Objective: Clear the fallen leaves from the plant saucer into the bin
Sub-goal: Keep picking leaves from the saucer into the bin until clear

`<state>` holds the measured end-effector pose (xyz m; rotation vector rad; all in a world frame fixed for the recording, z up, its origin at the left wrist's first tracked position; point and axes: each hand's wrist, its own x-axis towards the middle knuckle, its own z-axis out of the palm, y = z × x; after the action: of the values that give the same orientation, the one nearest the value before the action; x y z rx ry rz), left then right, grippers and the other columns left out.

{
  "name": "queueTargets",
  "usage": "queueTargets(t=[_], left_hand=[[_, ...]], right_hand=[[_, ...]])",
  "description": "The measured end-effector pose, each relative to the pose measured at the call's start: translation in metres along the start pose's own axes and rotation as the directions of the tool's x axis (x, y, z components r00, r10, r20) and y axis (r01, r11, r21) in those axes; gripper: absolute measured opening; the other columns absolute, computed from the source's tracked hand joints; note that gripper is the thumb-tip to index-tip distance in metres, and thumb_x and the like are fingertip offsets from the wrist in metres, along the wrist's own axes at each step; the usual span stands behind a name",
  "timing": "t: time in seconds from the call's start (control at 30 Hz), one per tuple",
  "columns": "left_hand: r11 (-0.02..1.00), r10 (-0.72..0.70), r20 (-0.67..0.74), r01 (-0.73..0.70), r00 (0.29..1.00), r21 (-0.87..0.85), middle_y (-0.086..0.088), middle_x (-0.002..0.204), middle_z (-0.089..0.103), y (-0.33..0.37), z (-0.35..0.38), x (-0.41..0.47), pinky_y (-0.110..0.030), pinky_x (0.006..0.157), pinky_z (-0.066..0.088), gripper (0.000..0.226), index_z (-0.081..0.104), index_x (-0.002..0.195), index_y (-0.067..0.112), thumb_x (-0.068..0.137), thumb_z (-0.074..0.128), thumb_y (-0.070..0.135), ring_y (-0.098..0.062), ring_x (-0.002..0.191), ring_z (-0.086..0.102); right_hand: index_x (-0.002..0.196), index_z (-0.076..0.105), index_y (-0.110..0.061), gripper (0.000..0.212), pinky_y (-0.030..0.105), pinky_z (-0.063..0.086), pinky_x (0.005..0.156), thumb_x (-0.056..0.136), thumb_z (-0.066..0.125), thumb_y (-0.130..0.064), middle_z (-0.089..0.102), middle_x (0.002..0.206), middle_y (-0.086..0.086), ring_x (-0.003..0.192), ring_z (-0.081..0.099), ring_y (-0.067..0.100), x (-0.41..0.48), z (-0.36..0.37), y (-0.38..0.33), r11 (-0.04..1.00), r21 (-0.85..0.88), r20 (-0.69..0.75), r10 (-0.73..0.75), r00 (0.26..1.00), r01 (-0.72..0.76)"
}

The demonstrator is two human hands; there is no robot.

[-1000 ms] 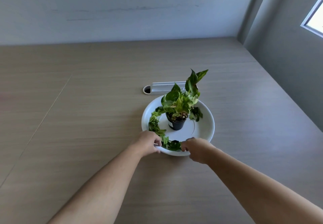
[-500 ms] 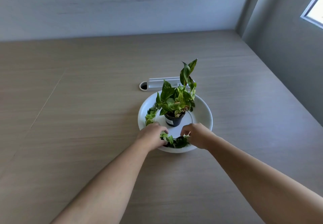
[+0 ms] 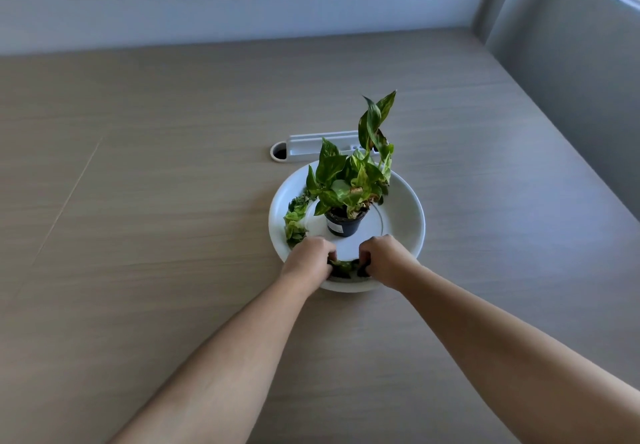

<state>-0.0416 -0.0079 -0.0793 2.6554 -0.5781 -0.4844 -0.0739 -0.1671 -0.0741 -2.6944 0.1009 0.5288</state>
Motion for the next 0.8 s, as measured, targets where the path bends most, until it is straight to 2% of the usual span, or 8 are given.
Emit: queueTargets(t=[0.13,0.23,0.4,0.47,0.57,0.7,0.8], left_hand=[[0.987,-0.068,-0.069,0.057,0.995,-0.152,-0.009,0.099,0.071,-0.001,-0.011,-0.004,-0.026,0.075,0.045,0.012,0.073,0.088,0.008,0.079,0.068,0.004,-0.024,0.093,0.064],[0.962,-0.129,-0.11,0.098,0.986,-0.254,-0.009,0.097,0.073,-0.004,-0.02,-0.007,-0.028,0.08,0.05,0.01,0.074,0.089,0.006,0.079,0.071,0.005,-0.021,0.09,0.065],[0.939,-0.149,-0.123,0.102,0.981,-0.328,-0.009,0.093,0.074,-0.002,-0.026,-0.012,-0.024,0.076,0.049,0.005,0.074,0.083,0.004,0.078,0.072,0.003,-0.012,0.079,0.058],[0.937,-0.136,-0.113,0.09,0.984,-0.337,-0.009,0.092,0.074,0.003,-0.024,-0.012,-0.024,0.075,0.049,0.004,0.074,0.081,0.004,0.078,0.072,0.003,-0.012,0.077,0.058],[0.947,-0.086,-0.095,0.052,0.992,-0.316,-0.008,0.088,0.073,0.021,-0.02,-0.013,-0.024,0.072,0.047,0.003,0.072,0.079,0.006,0.079,0.071,0.004,-0.013,0.076,0.058],[0.96,0.005,-0.08,-0.027,0.997,-0.279,-0.007,0.078,0.068,0.064,-0.014,-0.014,-0.025,0.069,0.047,0.002,0.072,0.079,0.005,0.079,0.07,0.004,-0.016,0.074,0.057],[0.959,0.07,-0.049,-0.081,0.996,-0.273,-0.004,0.071,0.066,0.113,-0.001,-0.016,-0.026,0.066,0.048,0.004,0.074,0.075,0.01,0.076,0.072,0.006,-0.017,0.07,0.059]], right_hand=[[0.079,0.071,-0.008,0.022,0.021,0.044,0.046,0.078,0.054,0.007,0.058,0.073,0.001,0.061,0.055,0.021,-0.004,-0.018,-0.004,0.97,0.234,-0.097,0.089,0.991,-0.064],[0.077,0.071,-0.007,0.021,0.02,0.046,0.048,0.076,0.056,0.007,0.069,0.08,0.008,0.063,0.057,0.019,-0.008,-0.028,-0.006,0.957,0.283,-0.13,0.101,0.986,-0.061],[0.079,0.072,-0.007,0.018,0.019,0.048,0.051,0.077,0.058,0.005,0.07,0.081,0.007,0.068,0.06,0.019,-0.017,-0.032,-0.008,0.939,0.333,-0.161,0.139,0.977,-0.079],[0.079,0.072,-0.008,0.016,0.024,0.05,0.054,0.077,0.06,0.003,0.066,0.076,0.002,0.07,0.061,0.02,-0.023,-0.035,-0.006,0.926,0.364,-0.171,0.174,0.97,-0.101],[0.076,0.071,-0.009,0.014,0.021,0.043,0.046,0.076,0.062,0.002,0.06,0.068,-0.003,0.06,0.052,0.014,-0.04,-0.042,0.007,0.899,0.412,-0.202,0.246,0.948,-0.146],[0.057,0.063,-0.019,0.026,0.022,0.045,0.047,0.072,0.066,0.002,0.06,0.068,0.002,0.057,0.051,0.019,-0.072,-0.054,0.045,0.854,0.481,-0.267,0.357,0.895,-0.197],[0.054,0.059,-0.023,0.029,0.023,0.046,0.048,0.072,0.07,-0.002,0.06,0.07,0.002,0.055,0.051,0.019,-0.107,-0.065,0.085,0.811,0.524,-0.29,0.456,0.842,-0.259]])
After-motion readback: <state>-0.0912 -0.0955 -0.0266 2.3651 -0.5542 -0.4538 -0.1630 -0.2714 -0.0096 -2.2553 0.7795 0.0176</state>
